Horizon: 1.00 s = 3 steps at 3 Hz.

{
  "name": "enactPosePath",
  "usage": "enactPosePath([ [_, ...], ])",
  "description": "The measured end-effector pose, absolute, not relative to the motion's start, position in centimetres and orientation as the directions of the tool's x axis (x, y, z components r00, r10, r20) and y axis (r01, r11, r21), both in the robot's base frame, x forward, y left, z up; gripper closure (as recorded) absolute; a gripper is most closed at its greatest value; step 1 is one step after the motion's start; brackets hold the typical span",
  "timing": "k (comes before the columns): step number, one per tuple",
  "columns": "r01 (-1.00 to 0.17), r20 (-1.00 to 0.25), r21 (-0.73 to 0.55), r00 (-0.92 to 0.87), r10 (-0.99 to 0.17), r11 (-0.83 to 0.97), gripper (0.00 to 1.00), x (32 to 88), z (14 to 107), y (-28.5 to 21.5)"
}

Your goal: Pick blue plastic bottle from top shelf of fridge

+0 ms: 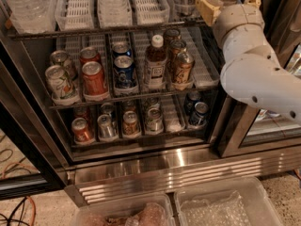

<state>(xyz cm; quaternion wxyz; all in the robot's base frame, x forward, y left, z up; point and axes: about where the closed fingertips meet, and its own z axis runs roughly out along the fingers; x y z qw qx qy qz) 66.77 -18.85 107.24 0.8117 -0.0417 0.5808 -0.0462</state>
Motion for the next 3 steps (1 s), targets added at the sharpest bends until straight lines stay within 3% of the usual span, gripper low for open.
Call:
enactPosePath([
  [1,0.028,-0.937,-0.122,0.325,-0.125,0.992,0.20,67.08,107.50,-18.89],
  [2,0.028,-0.937,-0.123,0.326,-0.125,0.992,0.38,67.16,107.55,-18.89],
  [3,0.027,-0.937,-0.123,0.327,-0.125,0.992,0.69,67.21,107.53,-18.88],
])
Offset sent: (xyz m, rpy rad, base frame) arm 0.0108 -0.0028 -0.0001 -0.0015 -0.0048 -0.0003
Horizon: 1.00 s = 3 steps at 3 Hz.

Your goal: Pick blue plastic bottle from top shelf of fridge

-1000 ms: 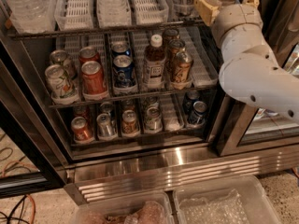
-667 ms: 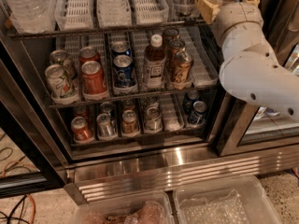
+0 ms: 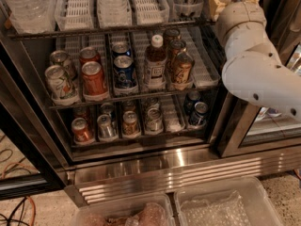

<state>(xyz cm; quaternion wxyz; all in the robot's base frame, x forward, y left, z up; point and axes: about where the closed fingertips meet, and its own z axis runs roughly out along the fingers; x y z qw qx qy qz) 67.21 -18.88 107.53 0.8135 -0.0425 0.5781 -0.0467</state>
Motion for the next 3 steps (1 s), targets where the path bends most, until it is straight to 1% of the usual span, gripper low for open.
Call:
enactPosePath([
  [1,0.027,-0.937,-0.123,0.327,-0.125,0.992,0.93,67.21,107.53,-18.88],
  [2,0.011,-0.935,-0.133,0.331,-0.129,0.991,1.00,67.18,107.10,-18.63],
  [3,0.005,-0.933,-0.138,0.336,-0.132,0.990,1.00,67.17,107.21,-18.57],
])
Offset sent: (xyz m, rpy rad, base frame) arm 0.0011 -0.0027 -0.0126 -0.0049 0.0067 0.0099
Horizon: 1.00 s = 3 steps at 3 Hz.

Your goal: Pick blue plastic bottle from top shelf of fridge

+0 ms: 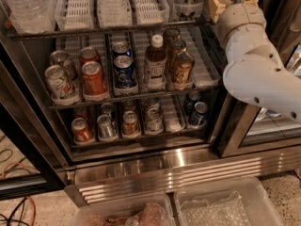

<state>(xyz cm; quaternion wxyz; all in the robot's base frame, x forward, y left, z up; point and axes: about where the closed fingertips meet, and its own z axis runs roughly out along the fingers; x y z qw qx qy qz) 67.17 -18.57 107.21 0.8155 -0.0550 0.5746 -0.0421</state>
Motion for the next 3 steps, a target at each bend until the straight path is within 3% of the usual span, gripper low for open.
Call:
enactPosePath([
  [3,-0.011,-0.901,-0.148,0.413,-0.131,0.989,1.00,66.0,110.7,-18.9],
])
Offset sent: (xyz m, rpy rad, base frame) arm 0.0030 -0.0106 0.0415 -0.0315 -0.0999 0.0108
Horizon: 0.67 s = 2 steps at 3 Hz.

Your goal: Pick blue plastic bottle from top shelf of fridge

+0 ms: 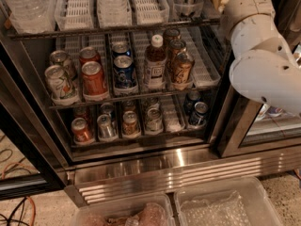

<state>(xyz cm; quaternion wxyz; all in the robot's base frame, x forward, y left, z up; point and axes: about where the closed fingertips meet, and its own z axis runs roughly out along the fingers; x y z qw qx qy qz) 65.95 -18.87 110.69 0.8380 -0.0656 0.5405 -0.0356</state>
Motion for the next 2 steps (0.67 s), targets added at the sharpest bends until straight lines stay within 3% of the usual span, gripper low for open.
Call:
enactPosePath([
  [2,-0.051,-0.896,-0.154,0.428,-0.118,0.987,1.00,60.6,111.7,-18.6],
])
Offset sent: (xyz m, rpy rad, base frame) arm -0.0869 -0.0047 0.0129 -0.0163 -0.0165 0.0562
